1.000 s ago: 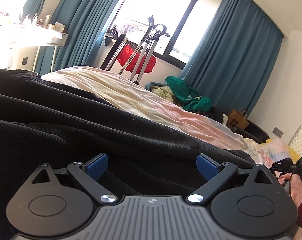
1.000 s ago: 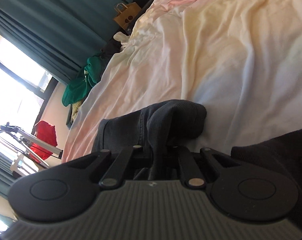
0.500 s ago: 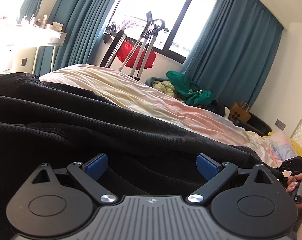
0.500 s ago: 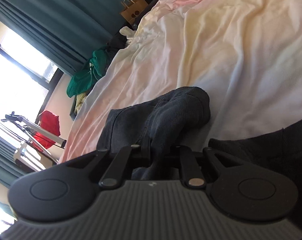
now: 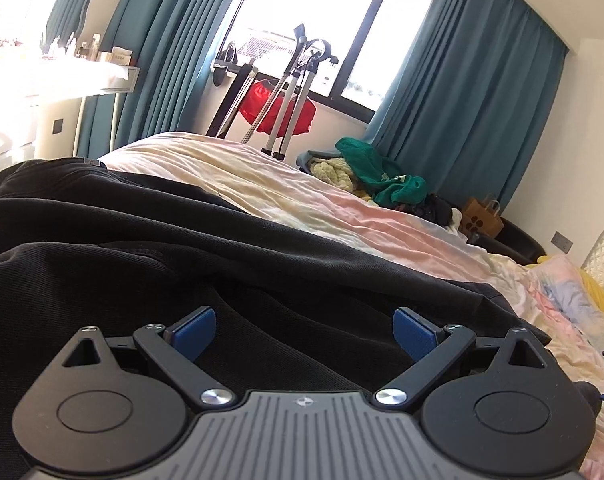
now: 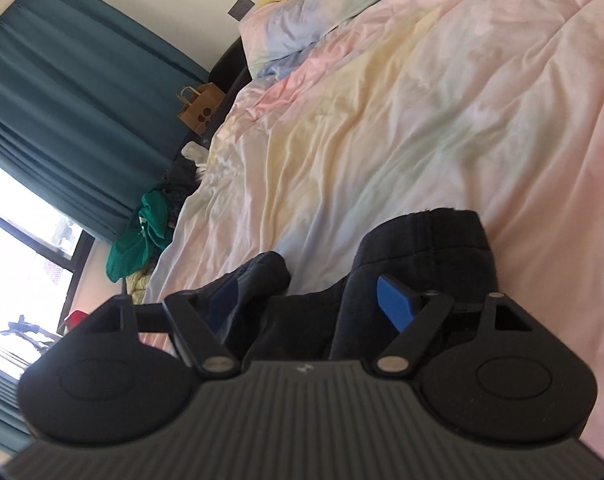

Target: Fold clothes

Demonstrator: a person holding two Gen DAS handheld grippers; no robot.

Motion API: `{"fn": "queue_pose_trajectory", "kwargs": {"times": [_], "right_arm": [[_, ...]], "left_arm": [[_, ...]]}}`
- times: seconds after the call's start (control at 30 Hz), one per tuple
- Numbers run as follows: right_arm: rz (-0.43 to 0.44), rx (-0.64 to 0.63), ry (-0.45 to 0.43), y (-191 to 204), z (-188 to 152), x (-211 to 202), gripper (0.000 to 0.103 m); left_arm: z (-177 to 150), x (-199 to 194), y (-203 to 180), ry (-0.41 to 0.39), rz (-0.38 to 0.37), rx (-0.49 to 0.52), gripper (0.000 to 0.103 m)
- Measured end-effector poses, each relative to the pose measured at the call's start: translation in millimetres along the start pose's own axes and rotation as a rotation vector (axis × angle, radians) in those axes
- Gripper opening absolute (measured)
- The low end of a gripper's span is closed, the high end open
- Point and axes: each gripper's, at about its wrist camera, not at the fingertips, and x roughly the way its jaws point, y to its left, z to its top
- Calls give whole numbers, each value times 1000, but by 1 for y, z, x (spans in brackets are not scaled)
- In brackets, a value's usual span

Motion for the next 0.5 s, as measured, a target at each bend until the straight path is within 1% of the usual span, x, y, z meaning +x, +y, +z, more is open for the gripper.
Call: {"fn": "queue_pose_trajectory", "kwargs": {"times": [0.13,0.17,0.27,0.33,0.43,0.5], "right_arm": [[-134,-145,-96,-6,7,-21,80],[-159,-157,-95,-10,8,-22,80],[-174,-81,-6,-30,12,-14,78],[-215,-20,72,-45,11,-5,78],[-238,83,157,-66,6,7,79],[-214,121,178,-73,4,13,79]], "left_arm": [[-4,-32,-9,-3,-1,32,98],[-4,-38,-10,4,-1,31,98],[1,-59,-10,18,8,15,98],[9,-72,-4,28,31,-23,98],[20,-100,13,2,82,-61,99],[27,-116,24,-17,128,-62,99]]}}
